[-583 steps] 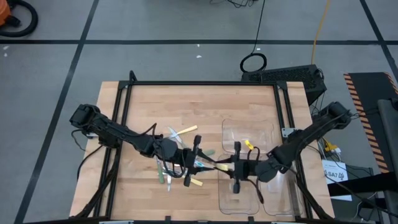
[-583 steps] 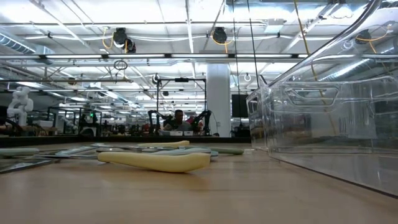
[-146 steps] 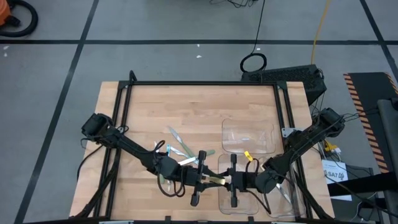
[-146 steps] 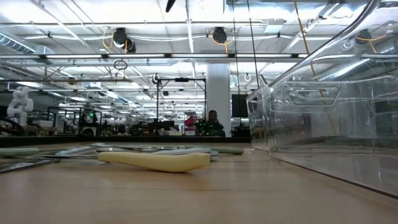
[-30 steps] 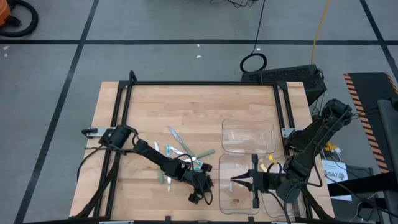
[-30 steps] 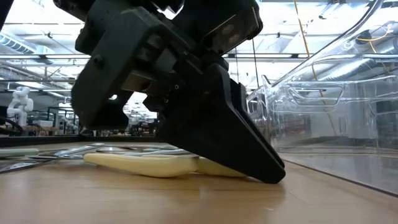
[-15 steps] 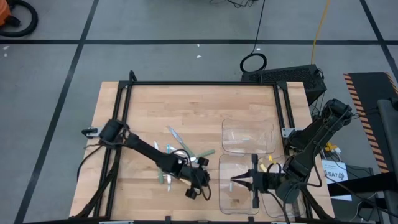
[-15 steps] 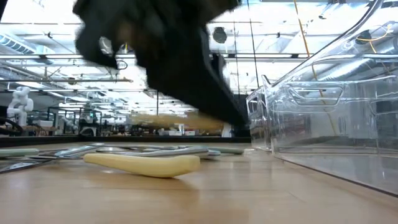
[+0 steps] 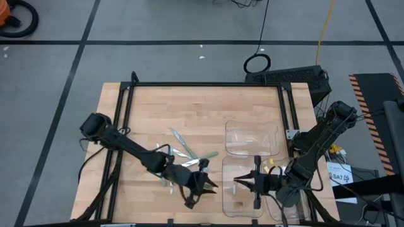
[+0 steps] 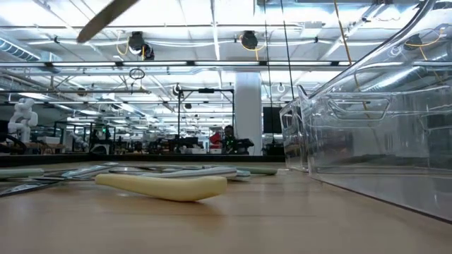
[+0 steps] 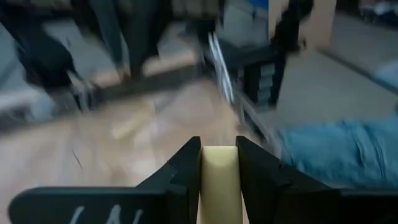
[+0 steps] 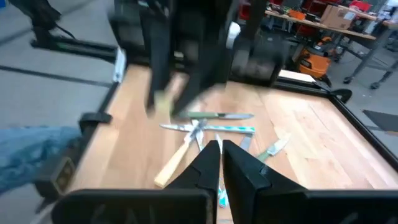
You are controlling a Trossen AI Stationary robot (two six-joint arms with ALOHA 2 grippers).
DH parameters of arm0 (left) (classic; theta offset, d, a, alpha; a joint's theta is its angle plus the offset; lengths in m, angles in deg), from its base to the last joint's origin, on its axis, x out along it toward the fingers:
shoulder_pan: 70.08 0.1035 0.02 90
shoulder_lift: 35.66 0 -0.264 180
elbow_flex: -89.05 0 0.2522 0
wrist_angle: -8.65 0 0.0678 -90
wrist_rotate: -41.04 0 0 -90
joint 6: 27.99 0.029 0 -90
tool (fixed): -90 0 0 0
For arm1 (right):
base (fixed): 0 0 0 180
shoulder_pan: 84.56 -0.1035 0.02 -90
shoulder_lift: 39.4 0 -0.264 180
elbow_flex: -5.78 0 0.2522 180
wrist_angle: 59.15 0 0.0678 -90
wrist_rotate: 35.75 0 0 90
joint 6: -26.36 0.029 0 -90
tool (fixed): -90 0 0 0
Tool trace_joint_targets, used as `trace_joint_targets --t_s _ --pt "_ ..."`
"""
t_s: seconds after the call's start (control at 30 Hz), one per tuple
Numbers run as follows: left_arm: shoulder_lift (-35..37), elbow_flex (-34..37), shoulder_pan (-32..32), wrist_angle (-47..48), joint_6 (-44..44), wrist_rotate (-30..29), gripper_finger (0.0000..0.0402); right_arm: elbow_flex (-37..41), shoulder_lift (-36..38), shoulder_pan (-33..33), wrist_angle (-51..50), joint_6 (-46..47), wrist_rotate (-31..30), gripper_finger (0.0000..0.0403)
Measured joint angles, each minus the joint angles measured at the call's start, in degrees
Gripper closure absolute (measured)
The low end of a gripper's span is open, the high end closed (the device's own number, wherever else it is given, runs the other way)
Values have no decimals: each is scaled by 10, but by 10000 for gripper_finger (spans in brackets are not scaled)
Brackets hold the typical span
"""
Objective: Sort silverware by color (type)
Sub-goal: Put the yellow knife into the bottom right transparent bin
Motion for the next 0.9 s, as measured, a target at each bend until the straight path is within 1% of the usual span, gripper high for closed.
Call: trace_joint_targets --t_s 0.13,0.23,0.33,0.47,0.63,0.7,0.8,0.9 --pt "21 0 -7 -65 34 -10 316 0 -28 14 1 6 -23 387" --pt "27 1 -9 -118 65 -17 316 0 -51 30 21 6 -23 387" --pt "26 1 -9 -175 87 -22 316 1 -69 47 71 0 -23 387" --pt "9 1 -8 -240 102 -25 316 1 -87 60 157 -55 -19 376" --pt "-28 1 -16 -320 134 -38 316 0 -90 66 223 -88 54 331" --pt "-47 1 -20 -357 153 -51 316 0 -90 65 240 -102 68 308" --pt "-69 1 -22 -406 177 -64 316 0 -90 62 244 -119 69 275" --pt "-81 1 -21 -440 179 -67 316 0 -90 62 246 -133 72 246"
